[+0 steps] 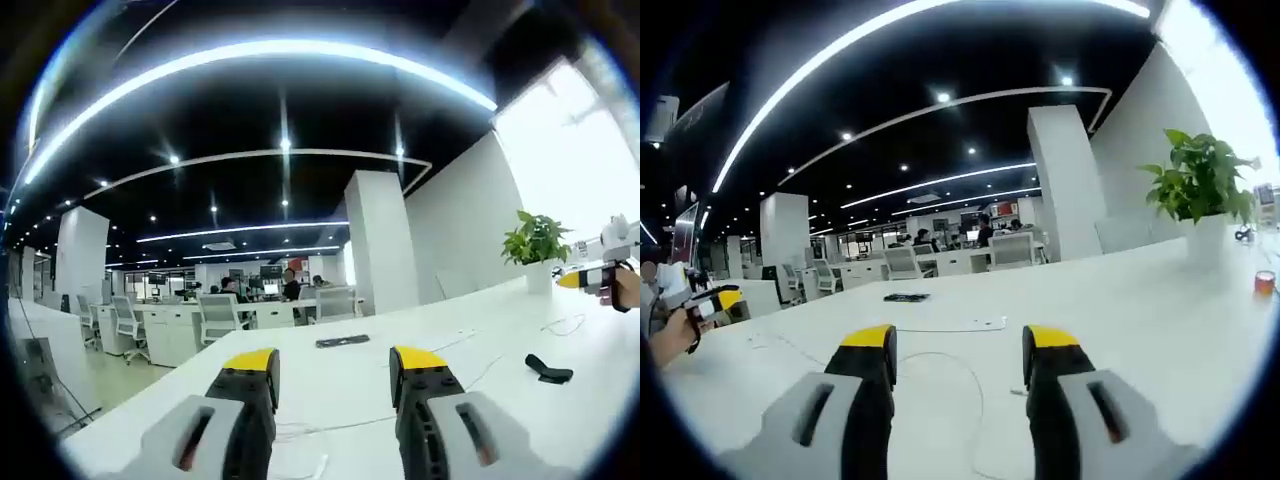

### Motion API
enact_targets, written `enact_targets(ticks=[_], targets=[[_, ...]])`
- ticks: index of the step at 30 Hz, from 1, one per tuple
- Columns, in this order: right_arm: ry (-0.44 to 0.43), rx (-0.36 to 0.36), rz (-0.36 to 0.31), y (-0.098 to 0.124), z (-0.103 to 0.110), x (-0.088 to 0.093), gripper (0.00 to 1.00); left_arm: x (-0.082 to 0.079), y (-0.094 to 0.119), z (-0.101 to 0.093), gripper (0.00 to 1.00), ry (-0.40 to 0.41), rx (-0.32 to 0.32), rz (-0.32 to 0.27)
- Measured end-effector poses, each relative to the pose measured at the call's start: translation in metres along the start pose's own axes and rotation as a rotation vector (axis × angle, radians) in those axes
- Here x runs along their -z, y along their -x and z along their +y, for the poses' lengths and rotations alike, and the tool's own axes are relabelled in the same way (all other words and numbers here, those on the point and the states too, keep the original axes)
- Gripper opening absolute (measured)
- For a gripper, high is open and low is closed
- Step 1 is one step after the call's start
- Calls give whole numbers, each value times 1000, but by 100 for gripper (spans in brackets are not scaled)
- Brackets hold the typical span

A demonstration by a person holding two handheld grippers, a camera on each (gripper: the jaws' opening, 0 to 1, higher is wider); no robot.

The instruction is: Peel open the Velcro strap on the desktop, arrange the wired earphones neatly onto it, and close the Velcro strap to secure them.

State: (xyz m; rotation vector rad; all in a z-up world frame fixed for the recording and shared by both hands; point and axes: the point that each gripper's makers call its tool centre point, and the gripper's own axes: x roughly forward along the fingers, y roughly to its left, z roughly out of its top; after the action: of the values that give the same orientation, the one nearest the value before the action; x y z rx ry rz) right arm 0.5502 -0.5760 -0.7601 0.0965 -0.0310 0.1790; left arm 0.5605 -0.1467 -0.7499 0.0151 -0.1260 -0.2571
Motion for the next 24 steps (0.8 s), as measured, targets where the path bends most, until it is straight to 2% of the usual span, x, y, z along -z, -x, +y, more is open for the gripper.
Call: enact_targets(ticks=[16, 24], targets=[[5, -6, 6, 0, 2, 2, 52, -1, 0, -1, 47, -3, 4, -1], [21, -33, 3, -1, 7, 0, 52, -1, 0, -1, 47, -4, 6, 0]])
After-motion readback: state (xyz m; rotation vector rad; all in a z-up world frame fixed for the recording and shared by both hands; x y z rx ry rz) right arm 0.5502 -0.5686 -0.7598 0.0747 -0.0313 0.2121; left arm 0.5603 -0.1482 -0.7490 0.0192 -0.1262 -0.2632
